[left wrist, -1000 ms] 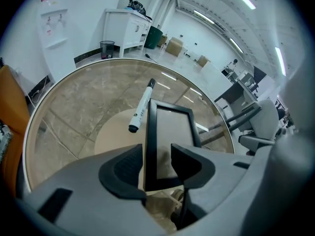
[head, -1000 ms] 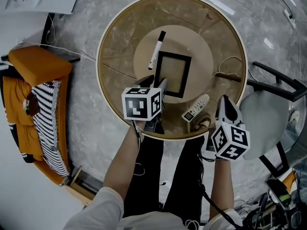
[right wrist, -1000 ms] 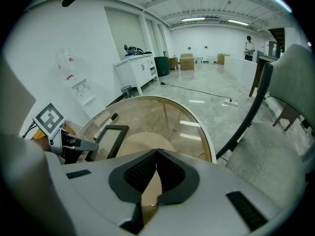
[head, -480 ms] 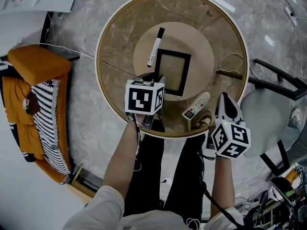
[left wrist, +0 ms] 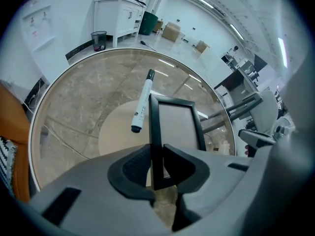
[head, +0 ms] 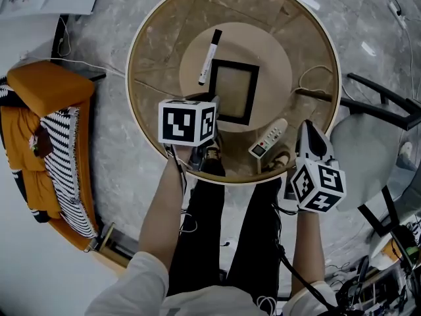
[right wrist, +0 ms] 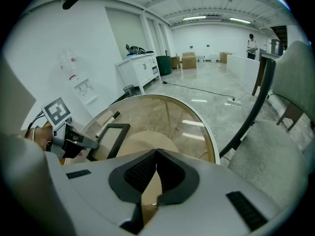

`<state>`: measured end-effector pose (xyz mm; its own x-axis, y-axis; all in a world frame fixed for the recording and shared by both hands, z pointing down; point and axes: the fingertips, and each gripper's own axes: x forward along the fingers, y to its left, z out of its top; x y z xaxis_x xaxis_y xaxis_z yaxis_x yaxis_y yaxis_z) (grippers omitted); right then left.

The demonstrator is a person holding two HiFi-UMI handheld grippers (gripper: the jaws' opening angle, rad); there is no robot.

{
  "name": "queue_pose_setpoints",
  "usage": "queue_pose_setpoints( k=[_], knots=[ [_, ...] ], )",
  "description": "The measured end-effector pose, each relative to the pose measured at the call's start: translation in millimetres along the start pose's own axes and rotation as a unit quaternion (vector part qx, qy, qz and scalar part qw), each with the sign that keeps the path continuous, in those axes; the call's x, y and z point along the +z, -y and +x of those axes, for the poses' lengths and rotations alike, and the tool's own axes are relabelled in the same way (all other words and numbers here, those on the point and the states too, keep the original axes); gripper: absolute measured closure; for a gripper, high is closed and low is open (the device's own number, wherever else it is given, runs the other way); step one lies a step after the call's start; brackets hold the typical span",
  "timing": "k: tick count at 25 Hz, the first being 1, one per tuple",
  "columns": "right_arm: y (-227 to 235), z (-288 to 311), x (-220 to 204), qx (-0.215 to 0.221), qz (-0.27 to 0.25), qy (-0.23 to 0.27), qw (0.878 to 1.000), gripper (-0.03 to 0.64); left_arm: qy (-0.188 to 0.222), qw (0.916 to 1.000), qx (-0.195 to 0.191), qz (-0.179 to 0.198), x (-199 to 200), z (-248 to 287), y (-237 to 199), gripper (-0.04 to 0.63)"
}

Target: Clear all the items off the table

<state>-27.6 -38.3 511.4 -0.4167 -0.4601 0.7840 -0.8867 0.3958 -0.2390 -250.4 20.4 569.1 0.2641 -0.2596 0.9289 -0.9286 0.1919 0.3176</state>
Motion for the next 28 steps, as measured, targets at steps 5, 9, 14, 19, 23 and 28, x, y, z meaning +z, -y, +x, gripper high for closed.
queue_pose_setpoints(
  k=[5, 9, 14, 19, 23, 28],
  knots=[
    [-4.0, -1.0, 0.2, 0.004, -0.001, 0.001, 1.0, 0.594, 0.02, 0.9998, 0.002, -0.004, -3.7, -4.9, 1.5, 0.522],
    [-2.0, -2.9, 0.3, 0.002, -0.001, 0.003, 1.0, 0.594, 0.055, 0.9983, 0.015, 0.016, -2.1, -11.3, 6.7, 0.523],
    [0.3, -5.8, -1.4, -0.001, 0.002, 0.006, 1.0, 0.594, 0.099, 0.99, 0.048, 0.088, 8.9, -26.0, 16.1, 0.523],
    [-0.4, -10.5, -2.8, 0.0, 0.005, 0.01, 1.0, 0.594, 0.115, 0.9883, 0.043, 0.091, 14.0, -31.5, 21.4, 0.523],
    [-0.4, -15.5, -1.4, -0.001, 0.006, 0.015, 1.0, 0.594, 0.131, 0.9858, 0.045, 0.094, 18.5, -40.6, 23.5, 0.523],
    [2.0, -25.1, 2.0, -0.006, 0.012, 0.023, 1.0, 0.594, 0.143, 0.9841, 0.041, 0.098, 21.4, -52.6, 29.5, 0.522]
  ],
)
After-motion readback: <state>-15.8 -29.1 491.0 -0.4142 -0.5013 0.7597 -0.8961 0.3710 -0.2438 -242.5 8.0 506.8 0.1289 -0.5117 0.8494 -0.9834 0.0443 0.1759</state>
